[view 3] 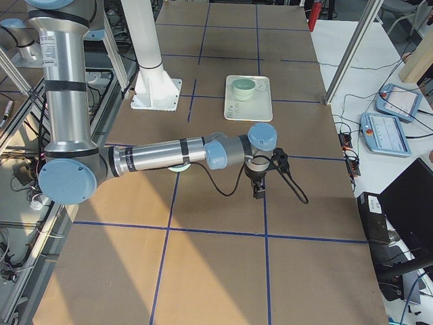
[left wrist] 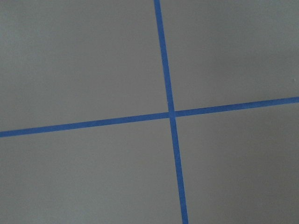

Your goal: Stack green bowls together

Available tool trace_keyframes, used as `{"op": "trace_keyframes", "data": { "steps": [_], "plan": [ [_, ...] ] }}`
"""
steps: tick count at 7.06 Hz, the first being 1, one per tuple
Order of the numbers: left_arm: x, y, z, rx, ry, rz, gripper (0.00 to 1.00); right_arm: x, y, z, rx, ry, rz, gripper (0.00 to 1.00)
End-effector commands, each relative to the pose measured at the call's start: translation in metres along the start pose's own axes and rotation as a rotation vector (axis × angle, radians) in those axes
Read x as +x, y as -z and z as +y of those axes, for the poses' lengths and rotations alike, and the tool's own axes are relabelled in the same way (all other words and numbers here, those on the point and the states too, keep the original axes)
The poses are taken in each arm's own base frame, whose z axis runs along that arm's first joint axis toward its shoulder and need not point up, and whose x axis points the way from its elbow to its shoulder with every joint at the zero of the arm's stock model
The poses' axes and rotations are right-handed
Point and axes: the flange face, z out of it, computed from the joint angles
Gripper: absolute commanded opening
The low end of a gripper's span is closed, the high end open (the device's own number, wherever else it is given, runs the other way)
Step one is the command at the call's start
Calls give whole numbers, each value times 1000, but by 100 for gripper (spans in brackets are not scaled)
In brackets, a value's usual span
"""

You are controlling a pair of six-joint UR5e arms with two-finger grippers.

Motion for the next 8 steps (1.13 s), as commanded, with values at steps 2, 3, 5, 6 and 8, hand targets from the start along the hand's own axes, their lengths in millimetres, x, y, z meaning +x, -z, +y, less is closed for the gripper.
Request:
{"op": "trace_keyframes", "data": {
  "steps": [2, 3, 5, 6, 8],
  "plan": [
    [-2, -1, 5, -16, 33, 6, 100, 91, -5, 37, -14, -91, -5, 100],
    [-1, 0, 5, -14, 31, 6, 100, 96, -3, 40, -8, -83, 1, 100],
    [1, 2, 3, -10, 27, 6, 100, 106, 3, 46, 0, -129, 5, 100],
    [1, 3, 3, -9, 26, 6, 100, 111, 2, 56, 0, -158, -3, 100],
    [1, 2, 3, -9, 26, 3, 100, 115, 10, 58, 17, -209, 4, 100]
  ]
}}
